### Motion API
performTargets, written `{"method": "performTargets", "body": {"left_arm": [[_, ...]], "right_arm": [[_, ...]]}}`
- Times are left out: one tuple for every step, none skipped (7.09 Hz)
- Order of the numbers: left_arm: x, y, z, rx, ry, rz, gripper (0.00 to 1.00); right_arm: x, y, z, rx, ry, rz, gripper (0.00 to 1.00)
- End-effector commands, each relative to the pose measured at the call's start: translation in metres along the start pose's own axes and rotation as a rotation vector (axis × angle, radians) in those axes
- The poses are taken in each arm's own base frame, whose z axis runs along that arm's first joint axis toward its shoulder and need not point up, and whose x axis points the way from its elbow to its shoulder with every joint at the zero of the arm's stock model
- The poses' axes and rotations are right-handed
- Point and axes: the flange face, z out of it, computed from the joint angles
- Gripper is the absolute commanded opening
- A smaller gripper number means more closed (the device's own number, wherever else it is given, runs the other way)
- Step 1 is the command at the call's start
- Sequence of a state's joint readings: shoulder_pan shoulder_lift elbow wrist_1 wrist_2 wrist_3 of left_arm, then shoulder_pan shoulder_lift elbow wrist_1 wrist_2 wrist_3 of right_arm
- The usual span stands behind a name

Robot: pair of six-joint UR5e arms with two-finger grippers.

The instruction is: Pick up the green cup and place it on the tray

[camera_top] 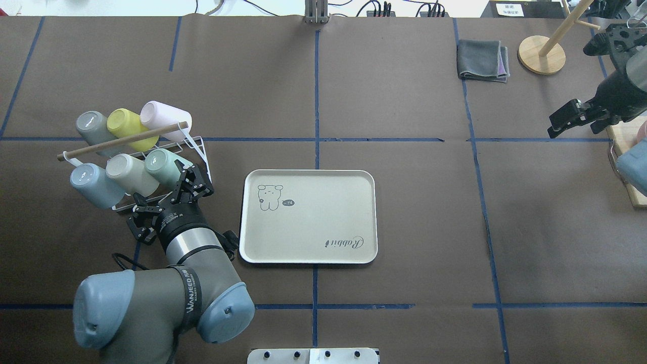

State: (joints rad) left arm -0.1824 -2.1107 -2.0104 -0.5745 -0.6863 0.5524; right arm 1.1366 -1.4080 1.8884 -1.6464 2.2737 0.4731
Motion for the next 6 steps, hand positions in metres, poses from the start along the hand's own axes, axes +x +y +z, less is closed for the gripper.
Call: {"method": "performTargets", "body": {"left_arm": [[-0.002,-0.027,0.009,-0.044,-0.007,0.048,0.99],[-0.002,-0.03,0.011,-0.054,-0.015,0.054,0.99],[-0.001,-0.034,0.014,-0.06,-0.013,0.061,0.99],[-0.003,-0.04,0.018,-0.067,-0.021,0.058,0.98],[-0.003,-0.058,0.03,-0.09,-0.03,0.072,0.98],[-0.005,-0.061,0.035,-0.094,-0.036,0.064,0.98]], "right_arm": [[0.0,0.0,0.0,-0.003,-0.003,0.003,1.0],[0.001,0.0,0.001,-0.005,-0.002,0.005,1.0],[0.003,-0.001,0.003,-0.008,0.0,0.01,1.0],[0.005,-0.002,0.004,-0.01,0.002,0.014,1.0],[0.007,-0.003,0.005,-0.011,0.003,0.018,1.0],[0.008,-0.003,0.005,-0.011,0.003,0.02,1.0]]}}
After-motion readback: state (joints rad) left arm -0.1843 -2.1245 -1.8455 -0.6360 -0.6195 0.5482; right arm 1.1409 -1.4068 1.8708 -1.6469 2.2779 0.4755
